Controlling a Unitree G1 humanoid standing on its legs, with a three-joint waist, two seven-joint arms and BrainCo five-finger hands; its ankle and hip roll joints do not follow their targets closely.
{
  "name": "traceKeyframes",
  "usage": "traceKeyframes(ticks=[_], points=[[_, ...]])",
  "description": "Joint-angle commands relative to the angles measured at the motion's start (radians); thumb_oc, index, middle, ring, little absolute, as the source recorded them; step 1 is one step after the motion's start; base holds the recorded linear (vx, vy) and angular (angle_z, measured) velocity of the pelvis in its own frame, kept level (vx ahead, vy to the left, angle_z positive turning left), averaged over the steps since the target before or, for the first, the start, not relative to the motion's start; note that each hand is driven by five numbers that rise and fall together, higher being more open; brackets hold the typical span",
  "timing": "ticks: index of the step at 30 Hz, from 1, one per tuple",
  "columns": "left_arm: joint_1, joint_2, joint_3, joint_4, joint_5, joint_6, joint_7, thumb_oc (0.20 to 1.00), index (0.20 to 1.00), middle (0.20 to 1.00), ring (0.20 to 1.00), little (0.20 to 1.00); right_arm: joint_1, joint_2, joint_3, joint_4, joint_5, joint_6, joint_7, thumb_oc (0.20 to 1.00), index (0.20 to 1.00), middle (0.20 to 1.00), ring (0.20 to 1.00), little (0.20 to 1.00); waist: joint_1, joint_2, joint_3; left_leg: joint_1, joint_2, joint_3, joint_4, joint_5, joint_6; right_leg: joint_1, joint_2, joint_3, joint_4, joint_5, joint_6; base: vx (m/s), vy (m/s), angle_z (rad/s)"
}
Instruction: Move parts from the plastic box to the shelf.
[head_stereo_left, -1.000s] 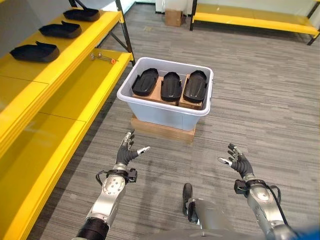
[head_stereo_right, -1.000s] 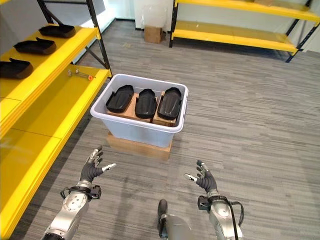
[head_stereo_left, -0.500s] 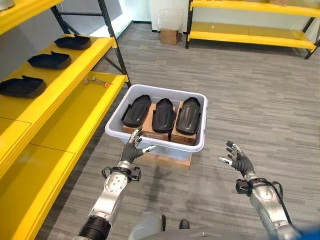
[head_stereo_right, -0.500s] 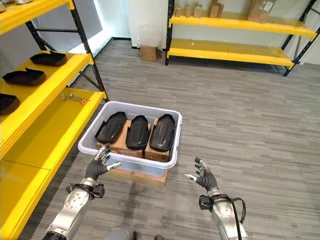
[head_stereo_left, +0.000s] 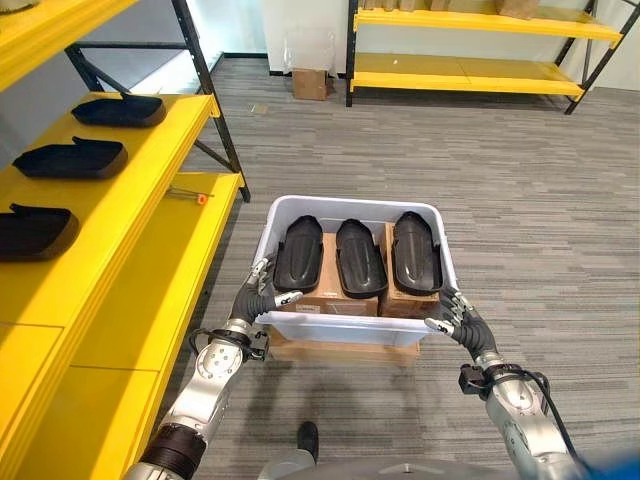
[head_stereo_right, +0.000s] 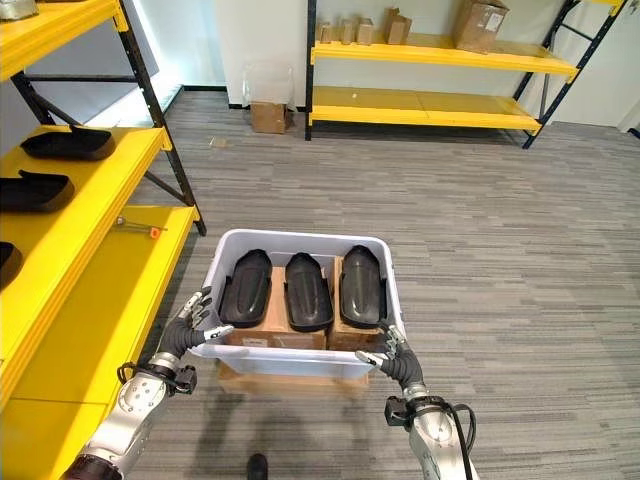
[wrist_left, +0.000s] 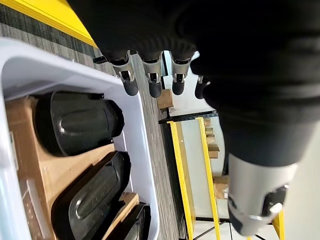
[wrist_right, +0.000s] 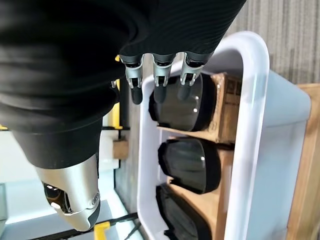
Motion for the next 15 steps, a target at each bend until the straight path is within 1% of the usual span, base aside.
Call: traceKeyframes(ticks=[1, 2, 5, 8, 11, 12, 13, 14, 15], points=[[0.004, -0.023, 0.015, -0.071, -0.037, -0.042, 0.0, 1.0, 1.0, 1.0, 1.0, 1.0, -0.04, -0.036, -0.049, -0.036, -0.029, -0.036, -0.008, 1.0, 1.0, 1.0, 1.0, 1.0, 0.018, 0.004, -0.029, 0.009, 0.128, -0.002, 0.007, -0.001, -0.072, -0.026, 0.003, -0.013, -0.037, 0.152, 0.001, 0.2, 0.075, 0.26], [0.005, -0.033, 0.013, -0.07, -0.044, -0.039, 0.005, 1.0, 1.0, 1.0, 1.0, 1.0, -0.033, -0.03, -0.041, -0.041, -0.023, -0.036, -0.006, 1.0, 1.0, 1.0, 1.0, 1.0, 0.009, 0.0, -0.035, 0.009, 0.122, -0.01, 0.007, -0.009, -0.07, -0.021, -0.003, -0.016, -0.046, 0.158, 0.002, 0.17, 0.058, 0.25], [0.007, -0.042, 0.018, -0.07, -0.063, -0.036, 0.011, 1.0, 1.0, 1.0, 1.0, 1.0, -0.045, -0.021, -0.024, -0.04, -0.02, -0.035, -0.006, 1.0, 1.0, 1.0, 1.0, 1.0, 0.013, -0.004, -0.034, 0.011, 0.111, -0.013, 0.015, -0.024, -0.061, -0.019, -0.014, -0.019, -0.037, 0.166, 0.009, 0.09, 0.061, 0.1], [0.016, -0.031, 0.023, -0.082, -0.063, -0.035, 0.012, 1.0, 1.0, 1.0, 1.0, 1.0, -0.068, -0.018, 0.004, -0.052, -0.019, -0.036, 0.001, 1.0, 1.0, 1.0, 1.0, 1.0, 0.022, -0.005, -0.02, -0.012, 0.082, -0.031, 0.065, -0.057, -0.035, -0.04, -0.035, 0.0, 0.021, 0.197, 0.016, 0.05, 0.135, -0.03], [0.032, -0.024, 0.029, -0.092, -0.067, -0.035, 0.01, 1.0, 1.0, 1.0, 1.0, 1.0, -0.073, -0.018, 0.02, -0.068, -0.022, -0.034, 0.011, 1.0, 1.0, 1.0, 1.0, 1.0, 0.021, 0.002, -0.006, -0.044, 0.047, -0.053, 0.111, -0.08, -0.011, -0.073, -0.052, 0.025, 0.09, 0.247, 0.017, 0.0, 0.178, 0.1], [0.029, -0.02, 0.024, -0.099, -0.06, -0.039, 0.008, 1.0, 1.0, 1.0, 1.0, 1.0, -0.076, -0.018, 0.029, -0.072, -0.019, -0.036, 0.013, 1.0, 1.0, 1.0, 1.0, 1.0, 0.015, 0.019, 0.005, -0.061, 0.026, -0.074, 0.127, -0.088, 0.007, -0.114, -0.051, 0.051, 0.163, 0.286, 0.006, -0.03, 0.245, 0.16], [0.027, -0.02, 0.019, -0.1, -0.058, -0.041, 0.008, 1.0, 1.0, 1.0, 1.0, 1.0, -0.079, -0.02, 0.032, -0.075, -0.018, -0.038, 0.014, 1.0, 1.0, 1.0, 1.0, 1.0, 0.01, 0.029, 0.01, -0.064, 0.017, -0.083, 0.133, -0.093, 0.015, -0.142, -0.046, 0.069, 0.208, 0.307, -0.004, -0.05, 0.27, 0.25], [0.023, -0.017, 0.009, -0.102, -0.059, -0.042, 0.007, 1.0, 1.0, 1.0, 1.0, 1.0, -0.083, -0.02, 0.037, -0.083, -0.013, -0.04, 0.013, 1.0, 1.0, 1.0, 1.0, 1.0, -0.001, 0.041, 0.028, -0.066, 0.012, -0.095, 0.14, -0.09, 0.024, -0.177, -0.028, 0.091, 0.264, 0.333, -0.013, -0.05, 0.191, 0.48], [0.018, -0.018, 0.006, -0.102, -0.061, -0.042, 0.006, 1.0, 1.0, 1.0, 1.0, 1.0, -0.09, -0.022, 0.042, -0.086, -0.012, -0.041, 0.013, 1.0, 1.0, 1.0, 1.0, 1.0, -0.003, 0.054, 0.04, -0.065, 0.012, -0.098, 0.142, -0.091, 0.029, -0.214, -0.01, 0.099, 0.309, 0.321, -0.021, -0.04, 0.187, 0.56]])
